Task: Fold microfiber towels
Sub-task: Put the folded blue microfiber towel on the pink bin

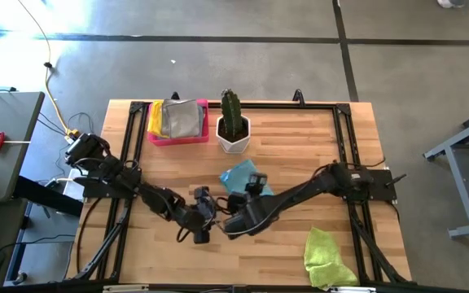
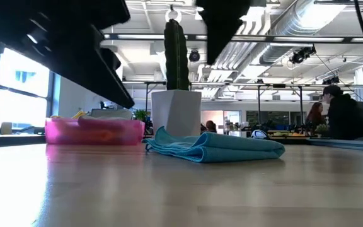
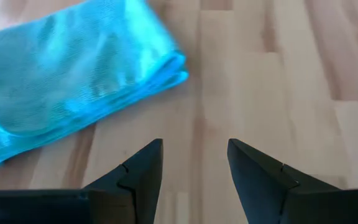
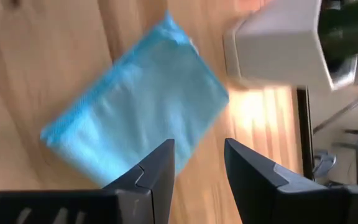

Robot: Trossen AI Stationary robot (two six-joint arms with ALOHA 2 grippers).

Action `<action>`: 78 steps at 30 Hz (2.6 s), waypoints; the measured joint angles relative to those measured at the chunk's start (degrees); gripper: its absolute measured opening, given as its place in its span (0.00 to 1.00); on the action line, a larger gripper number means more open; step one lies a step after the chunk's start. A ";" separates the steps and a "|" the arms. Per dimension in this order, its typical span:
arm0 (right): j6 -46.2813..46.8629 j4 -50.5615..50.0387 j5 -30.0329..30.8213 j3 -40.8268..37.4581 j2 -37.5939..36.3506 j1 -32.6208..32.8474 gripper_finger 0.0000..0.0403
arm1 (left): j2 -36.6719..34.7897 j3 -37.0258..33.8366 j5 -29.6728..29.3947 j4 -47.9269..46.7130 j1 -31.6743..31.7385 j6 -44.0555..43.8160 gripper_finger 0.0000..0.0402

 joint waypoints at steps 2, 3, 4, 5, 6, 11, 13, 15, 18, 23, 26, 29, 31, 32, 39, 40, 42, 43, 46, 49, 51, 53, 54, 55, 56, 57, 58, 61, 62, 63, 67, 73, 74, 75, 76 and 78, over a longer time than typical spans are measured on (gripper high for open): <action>1.81 0.02 -0.57 -5.70 -4.13 -0.10 0.33 | 0.00 0.00 1.55 0.03 1.70 -0.45 0.43; 2.57 0.84 -0.54 -9.49 -6.67 -0.53 0.33 | 0.00 0.00 2.34 0.00 2.58 -0.61 0.43; 3.04 2.82 -0.52 -13.79 -9.65 -0.76 0.33 | -0.02 0.00 3.13 0.03 3.47 -0.75 0.43; 3.45 5.77 -0.58 -18.42 -12.98 -1.09 0.33 | 0.00 0.00 3.85 0.01 4.24 -0.79 0.43; 3.75 10.09 -0.60 -23.89 -17.04 -1.37 0.33 | -0.02 0.00 4.36 0.02 5.03 -0.89 0.43; -0.08 41.09 -5.98 -54.30 -38.90 -3.19 0.33 | -0.35 0.00 7.65 -0.14 9.07 -1.98 0.43; -2.05 53.45 -8.54 -65.57 -47.30 -4.47 0.33 | -0.63 0.02 9.02 0.21 10.61 -2.48 0.43; -3.15 64.38 -10.83 -75.73 -55.16 -5.91 0.33 | -0.63 0.02 9.80 0.04 11.95 -3.37 0.43; -5.35 77.90 -14.21 -88.44 -65.39 -7.87 0.33 | -0.63 0.02 9.91 0.11 13.48 -5.17 0.43; -11.95 95.96 -17.72 -104.59 -80.28 -10.84 0.33 | -0.61 0.02 9.96 0.09 14.98 -7.98 0.43; -14.11 103.58 -20.70 -111.75 -88.34 -12.82 0.33 | -0.61 0.02 9.95 0.11 15.39 -8.45 0.43; -15.33 108.26 -23.04 -117.02 -95.05 -14.71 0.33 | -0.61 0.02 9.69 0.13 16.13 -10.32 0.43; -16.26 110.09 -23.32 -119.32 -98.64 -15.63 0.33 | -0.59 0.02 9.64 0.11 17.00 -12.77 0.43; -16.63 110.33 -23.31 -120.33 -100.28 -16.05 0.33 | -0.59 0.02 9.49 0.11 17.53 -14.06 0.43; -16.33 109.01 -23.27 -123.24 -105.91 -17.19 0.33 | -0.57 0.02 10.01 -3.24 21.17 -21.01 0.43; -16.32 108.06 -23.27 -123.24 -106.09 -17.19 0.33 | -0.57 0.02 10.02 -3.95 21.50 -22.18 0.43; -16.33 107.14 -23.27 -123.24 -106.11 -17.19 0.33 | -0.57 0.02 10.02 -5.36 22.02 -24.77 0.43; -16.33 106.51 -23.27 -123.24 -106.11 -17.19 0.33 | -0.56 0.01 10.01 -6.01 22.19 -25.97 0.43; -16.33 104.93 -23.27 -123.24 -106.11 -17.18 0.33 | -0.52 0.00 9.63 -6.55 22.51 -28.67 0.43; -15.94 103.49 -23.27 -123.24 -106.11 -17.19 0.33 | -0.52 0.00 8.94 -6.53 22.48 -31.49 0.43; -15.21 102.47 -23.27 -123.24 -106.11 -17.19 0.33 | -0.52 0.00 8.92 -6.55 22.35 -32.71 0.43; -15.31 101.85 -23.27 -123.26 -106.11 -17.18 0.33 | -0.52 0.00 8.81 -6.67 22.01 -32.94 0.44; -15.30 101.49 -23.27 -123.26 -106.11 -17.17 0.33 | -0.52 0.00 8.81 -6.68 21.80 -33.35 0.44; -15.23 101.30 -23.27 -123.26 -106.11 -17.17 0.33 | -0.52 0.00 8.81 -6.68 21.56 -34.26 0.45; -15.20 101.20 -23.27 -123.26 -106.11 -17.17 0.33 | -0.52 0.00 8.79 -6.68 21.29 -35.49 0.46; -15.28 101.10 -23.27 -123.26 -106.11 -17.17 0.33 | -0.50 0.00 8.71 -6.68 20.98 -36.90 0.47; -15.30 101.10 -23.27 -123.26 -106.11 -17.17 0.33 | -0.29 0.00 8.36 -6.62 20.59 -38.42 0.48; -15.21 101.10 -23.27 -123.26 -106.09 -17.17 0.33 | -0.09 -0.04 6.38 -6.82 19.35 -42.79 0.52; -15.26 101.12 -23.27 -123.26 -106.09 -17.17 0.33 | 0.11 -0.02 5.12 -6.73 18.98 -44.44 0.53; -15.28 101.10 -23.27 -123.26 -106.09 -17.17 0.33 | 0.64 0.00 4.10 -6.47 18.67 -46.26 0.54; -15.26 101.09 -23.25 -123.28 -106.09 -17.17 0.33 | 3.42 0.11 3.63 -2.79 18.18 -52.53 0.60; -15.26 100.41 -23.23 -123.31 -106.06 -17.17 0.33 | 8.51 -0.02 2.17 5.12 18.78 -57.56 0.67; -15.26 99.99 -23.25 -123.31 -106.10 -17.17 0.33 | 9.06 -0.02 2.03 6.22 19.03 -58.55 0.67; -15.26 99.76 -23.24 -123.31 -106.11 -17.17 0.33 | 10.24 0.06 1.87 8.24 19.28 -59.25 0.68; -15.26 99.75 -23.25 -123.31 -106.11 -17.17 0.33 | 11.18 0.13 1.17 9.89 19.42 -59.78 0.68; -15.26 99.54 -23.23 -123.31 -106.11 -17.17 0.33 | 12.42 0.13 0.27 12.47 19.74 -61.12 0.68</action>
